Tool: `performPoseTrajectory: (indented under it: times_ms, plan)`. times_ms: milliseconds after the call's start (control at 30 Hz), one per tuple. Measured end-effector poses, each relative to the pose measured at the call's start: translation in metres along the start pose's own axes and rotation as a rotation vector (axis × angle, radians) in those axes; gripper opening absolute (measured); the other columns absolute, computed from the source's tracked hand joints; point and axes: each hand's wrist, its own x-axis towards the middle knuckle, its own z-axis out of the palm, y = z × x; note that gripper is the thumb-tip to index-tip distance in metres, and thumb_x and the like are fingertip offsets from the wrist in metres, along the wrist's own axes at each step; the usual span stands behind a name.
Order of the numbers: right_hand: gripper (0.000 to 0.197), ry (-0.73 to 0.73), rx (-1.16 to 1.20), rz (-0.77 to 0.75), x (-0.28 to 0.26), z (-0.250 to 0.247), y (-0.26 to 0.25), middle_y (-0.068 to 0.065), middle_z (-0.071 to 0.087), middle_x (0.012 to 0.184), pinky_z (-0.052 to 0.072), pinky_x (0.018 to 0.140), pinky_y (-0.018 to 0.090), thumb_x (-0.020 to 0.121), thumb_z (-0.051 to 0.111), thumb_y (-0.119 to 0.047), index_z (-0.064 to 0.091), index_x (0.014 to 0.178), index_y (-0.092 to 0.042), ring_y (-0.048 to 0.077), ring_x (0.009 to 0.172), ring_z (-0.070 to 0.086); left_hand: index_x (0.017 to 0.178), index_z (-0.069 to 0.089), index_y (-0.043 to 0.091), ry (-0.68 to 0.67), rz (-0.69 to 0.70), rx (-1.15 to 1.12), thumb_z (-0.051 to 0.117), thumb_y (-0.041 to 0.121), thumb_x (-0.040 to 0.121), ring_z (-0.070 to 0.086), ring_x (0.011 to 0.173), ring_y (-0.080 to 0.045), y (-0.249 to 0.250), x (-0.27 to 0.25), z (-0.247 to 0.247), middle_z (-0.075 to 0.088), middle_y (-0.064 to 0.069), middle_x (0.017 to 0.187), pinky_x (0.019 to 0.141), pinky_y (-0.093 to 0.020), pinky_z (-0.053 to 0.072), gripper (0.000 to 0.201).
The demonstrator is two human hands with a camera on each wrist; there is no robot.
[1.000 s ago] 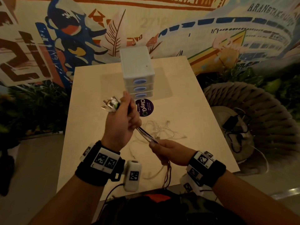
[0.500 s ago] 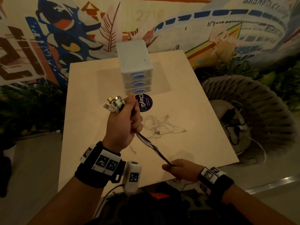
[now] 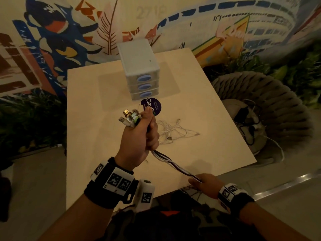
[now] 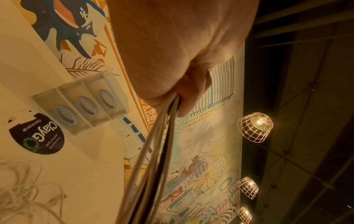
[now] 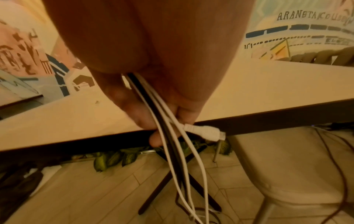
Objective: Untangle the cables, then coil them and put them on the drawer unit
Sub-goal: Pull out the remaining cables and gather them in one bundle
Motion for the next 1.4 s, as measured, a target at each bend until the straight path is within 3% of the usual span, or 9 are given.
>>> performPoseTrajectory:
  times_ms: [133,267,400,533,700,900,1067,1233,1400]
  plan:
    - [0.040,-0.035,-0.038,0.047,-0.010,-0.001,0.008,0.005,0.069,0.107,0.046,0.078,0.029,0.101,0.050,-0.054,0.067,0.106,-0.018,0.021,0.097,0.065,0.070,0.038,0.018,-0.021,-0.044,-0.003,0.048,0.044,0.098,0.015,0.039,-0.010,-0.008,0.003,-0.001,0.022,0.004,0.050,0.044,-0.025,0.011,0.040]
    - [0.071,-0.173,-0.120,0.030,-0.015,-0.016,0.015,-0.008,0.056,0.140,0.042,0.107,0.028,0.083,0.069,-0.066,0.057,0.141,-0.028,0.015,0.130,0.054,0.070,0.039,0.018,0.026,-0.113,-0.018,0.044,0.042,0.104,0.012,0.042,-0.011,-0.015,0.014,-0.006,0.020,0.003,0.052,0.045,-0.027,0.010,0.042]
    - [0.062,-0.024,-0.017,-0.091,-0.009,-0.050,0.024,-0.018,0.073,0.110,0.053,0.090,0.024,0.074,0.061,-0.082,0.074,0.112,-0.035,-0.003,0.097,0.067,0.071,0.039,0.018,0.084,-0.151,-0.018,0.044,0.041,0.105,0.008,0.045,-0.012,-0.022,0.026,-0.008,0.020,0.003,0.053,0.043,-0.023,0.012,0.042]
    - [0.020,0.211,0.110,-0.133,0.018,-0.103,0.012,-0.010,0.074,0.084,0.059,0.081,0.038,0.094,0.063,-0.047,0.073,0.095,-0.029,0.005,0.074,0.070,0.070,0.040,0.018,0.115,-0.175,-0.025,0.047,0.042,0.102,0.012,0.042,-0.010,-0.030,0.037,-0.009,0.021,0.003,0.052,0.042,-0.023,0.012,0.041]
    - [0.039,0.388,0.072,-0.105,0.085,-0.171,-0.035,-0.002,0.073,0.082,0.057,0.081,0.043,0.099,0.052,-0.053,0.073,0.089,-0.021,0.020,0.078,0.069,0.070,0.039,0.017,0.173,-0.177,-0.005,0.050,0.043,0.099,0.012,0.043,-0.011,-0.038,0.046,-0.010,0.020,0.003,0.053,0.044,-0.024,0.012,0.040]
    - [0.058,0.260,-0.341,0.023,0.166,-0.189,-0.085,0.006,0.070,0.099,0.048,0.074,0.034,0.094,0.045,-0.070,0.067,0.094,-0.016,0.027,0.088,0.063,0.071,0.034,0.017,0.230,-0.156,0.027,0.053,0.042,0.094,0.013,0.041,-0.010,-0.040,0.046,-0.016,0.021,0.003,0.052,0.045,-0.025,0.010,0.039]
    - [0.045,0.245,-0.356,0.045,0.192,-0.172,-0.091,0.010,0.066,0.100,0.042,0.071,0.032,0.091,0.060,-0.060,0.055,0.087,-0.015,0.029,0.083,0.056,0.070,0.037,0.016,0.289,-0.145,0.023,0.052,0.040,0.095,0.014,0.041,-0.010,-0.040,0.043,-0.024,0.021,0.002,0.053,0.044,-0.023,0.012,0.039]
    - [0.042,0.282,-0.139,0.056,0.194,-0.187,-0.090,0.013,0.073,0.100,0.052,0.079,0.036,0.093,0.062,-0.047,0.068,0.097,-0.005,0.031,0.095,0.067,0.067,0.036,0.017,0.340,-0.142,0.018,0.052,0.039,0.096,0.011,0.044,-0.012,-0.042,0.043,-0.030,0.019,0.001,0.055,0.045,-0.024,0.012,0.040]
    - [0.032,0.287,-0.261,-0.106,0.186,-0.192,-0.084,0.003,0.063,0.112,0.053,0.085,0.038,0.087,0.067,-0.022,0.057,0.116,-0.028,0.026,0.096,0.063,0.067,0.038,0.016,0.349,-0.148,0.016,0.049,0.037,0.100,0.011,0.044,-0.012,-0.045,0.046,-0.035,0.019,0.001,0.056,0.047,-0.027,0.010,0.040]
